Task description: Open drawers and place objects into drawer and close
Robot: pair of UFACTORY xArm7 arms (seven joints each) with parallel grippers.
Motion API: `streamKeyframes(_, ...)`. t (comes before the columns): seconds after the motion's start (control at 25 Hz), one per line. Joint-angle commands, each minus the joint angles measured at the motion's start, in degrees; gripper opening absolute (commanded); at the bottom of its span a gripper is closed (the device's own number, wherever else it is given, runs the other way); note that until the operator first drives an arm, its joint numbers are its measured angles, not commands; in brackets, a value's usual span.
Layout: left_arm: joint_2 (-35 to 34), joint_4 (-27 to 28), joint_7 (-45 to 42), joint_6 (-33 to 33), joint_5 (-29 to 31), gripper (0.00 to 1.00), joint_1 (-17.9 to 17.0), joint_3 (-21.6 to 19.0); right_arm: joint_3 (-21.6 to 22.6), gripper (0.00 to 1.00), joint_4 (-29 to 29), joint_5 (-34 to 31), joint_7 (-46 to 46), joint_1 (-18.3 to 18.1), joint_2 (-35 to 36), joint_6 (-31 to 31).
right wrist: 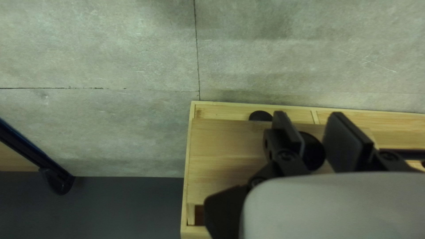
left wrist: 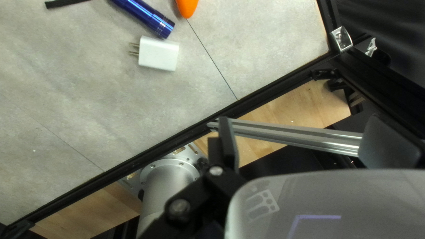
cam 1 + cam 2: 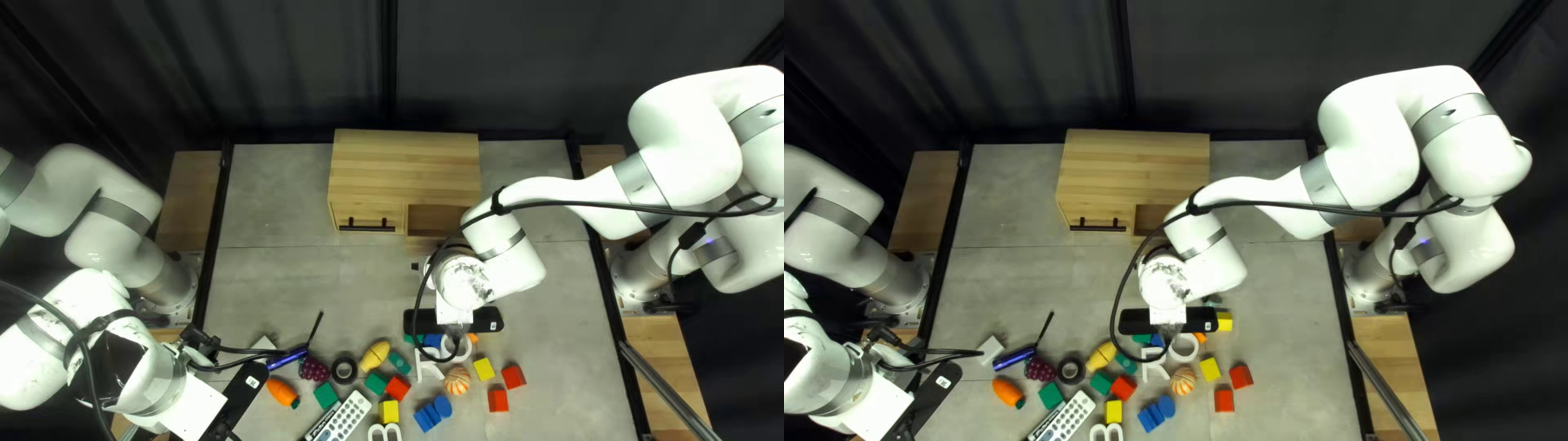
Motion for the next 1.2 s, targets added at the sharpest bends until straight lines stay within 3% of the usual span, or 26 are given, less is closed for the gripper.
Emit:
streamKeyframes(0.04, 0.0, 0.0, 0.0, 0.0, 0.0, 1.0, 0.0, 0.0, 0.0, 0.0, 0.1, 0.1, -0.5, -0.1, -0.1, -0.2)
streamKeyframes(1.2, 0.0, 0.0, 0.0, 0.0, 0.0, 1.0, 0.0, 0.0, 1.4, 0.0, -0.1, 0.2, -0.7, 1.2, -0.2, -1.1)
